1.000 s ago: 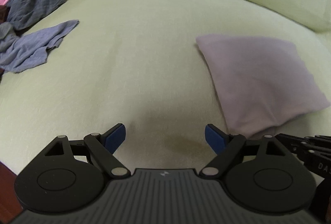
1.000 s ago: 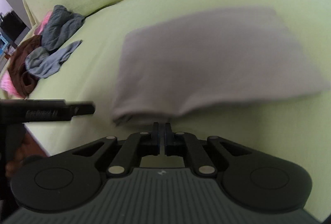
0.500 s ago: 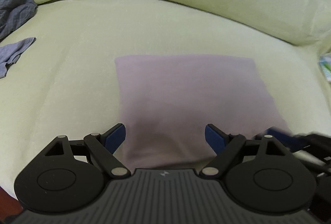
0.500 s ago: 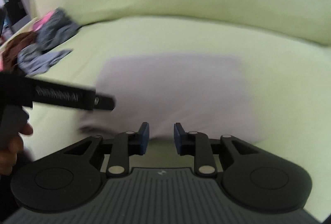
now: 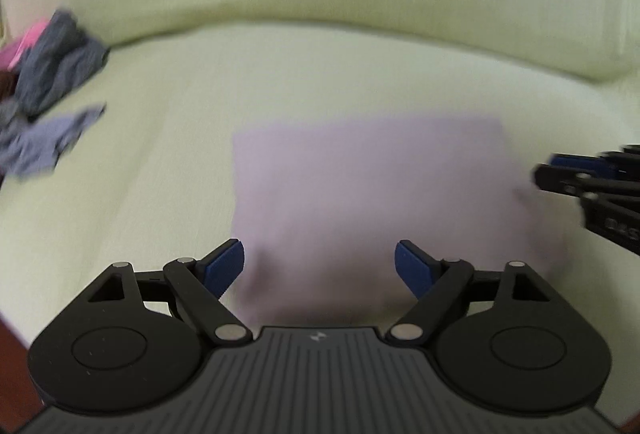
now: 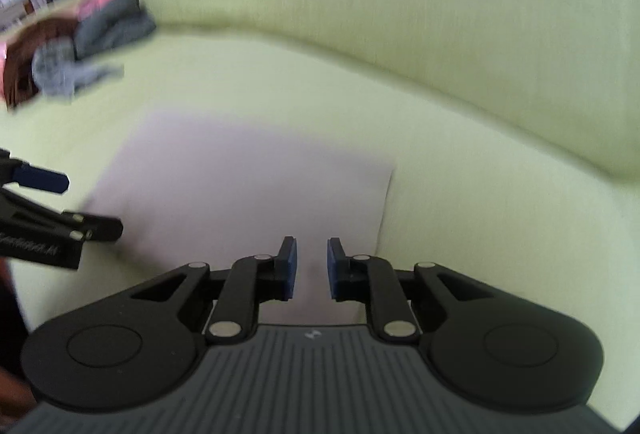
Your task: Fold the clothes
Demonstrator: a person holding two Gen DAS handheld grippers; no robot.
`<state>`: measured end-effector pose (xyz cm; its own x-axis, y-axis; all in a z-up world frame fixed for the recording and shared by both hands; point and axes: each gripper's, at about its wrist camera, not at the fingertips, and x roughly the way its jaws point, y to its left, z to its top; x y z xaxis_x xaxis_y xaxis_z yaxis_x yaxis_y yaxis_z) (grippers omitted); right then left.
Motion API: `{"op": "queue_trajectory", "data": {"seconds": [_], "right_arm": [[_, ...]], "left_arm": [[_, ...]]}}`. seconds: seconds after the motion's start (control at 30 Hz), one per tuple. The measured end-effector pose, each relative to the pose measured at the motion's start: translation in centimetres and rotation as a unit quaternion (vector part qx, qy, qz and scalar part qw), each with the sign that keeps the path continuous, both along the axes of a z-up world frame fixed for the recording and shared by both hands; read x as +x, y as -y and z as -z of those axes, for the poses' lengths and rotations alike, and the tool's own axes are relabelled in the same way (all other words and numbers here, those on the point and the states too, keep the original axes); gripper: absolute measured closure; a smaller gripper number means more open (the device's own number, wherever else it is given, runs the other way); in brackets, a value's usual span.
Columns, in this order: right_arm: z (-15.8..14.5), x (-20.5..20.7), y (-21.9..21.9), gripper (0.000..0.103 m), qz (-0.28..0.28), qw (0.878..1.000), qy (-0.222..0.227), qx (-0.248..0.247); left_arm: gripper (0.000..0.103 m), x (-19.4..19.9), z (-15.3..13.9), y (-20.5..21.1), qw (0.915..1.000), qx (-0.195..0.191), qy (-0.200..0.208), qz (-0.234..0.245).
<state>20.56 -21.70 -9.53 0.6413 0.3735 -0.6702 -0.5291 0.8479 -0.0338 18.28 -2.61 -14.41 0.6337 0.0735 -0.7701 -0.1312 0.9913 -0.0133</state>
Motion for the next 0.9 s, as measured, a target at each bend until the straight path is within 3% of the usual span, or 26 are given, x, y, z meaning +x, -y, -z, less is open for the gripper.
{"op": "queue_trajectory", "data": {"seconds": [0.13, 0.23, 0.3, 0.4, 0.47, 0.53, 0.73, 0.9], "right_arm": [[2.4, 6.0, -0.9, 0.089, -0.036, 0.999, -0.019, 0.025], [5.5, 9.6, -2.1, 0.09, -0.009, 0.999, -0.051, -0.005], [5.2, 9.7, -0.9, 0.09, 0.004, 0.999, -0.051, 0.015], [2.9, 8.1, -0.6, 0.086, 0.017, 0.999, -0.023, 0.016], [1.5, 6.6, -0.3, 0.075, 0.017, 0.999, -0.025, 0.031], [1.0, 5.0, -0.4, 0.074, 0.025, 0.999, -0.026, 0.036], [1.1, 0.6, -0.6, 0.074, 0.03, 0.998, -0.032, 0.043], [3.3, -4.1, 0.1, 0.074, 0.072, 0.995, -0.057, 0.032]], "left_arm": [[0.019, 5.2, 2.1, -0.4, 0.9997, -0.018, -0.008, -0.016], [0.015, 7.5, 3.7, -0.8, 0.9989, -0.013, -0.027, -0.036], [0.017, 7.9, 3.1, -0.8, 0.9984, -0.018, -0.032, -0.043], [0.017, 7.8, 1.4, -0.7, 0.9979, -0.018, -0.038, -0.049], [0.017, 7.2, 0.9, -0.6, 0.9973, -0.027, -0.04, -0.055], [0.017, 7.1, 1.1, -0.7, 0.9973, -0.028, -0.038, -0.056], [0.017, 4.4, 0.6, -1.7, 0.9982, -0.027, -0.027, -0.046], [0.017, -0.5, 3.7, -1.0, 0.9967, -0.016, -0.064, -0.047]]}}
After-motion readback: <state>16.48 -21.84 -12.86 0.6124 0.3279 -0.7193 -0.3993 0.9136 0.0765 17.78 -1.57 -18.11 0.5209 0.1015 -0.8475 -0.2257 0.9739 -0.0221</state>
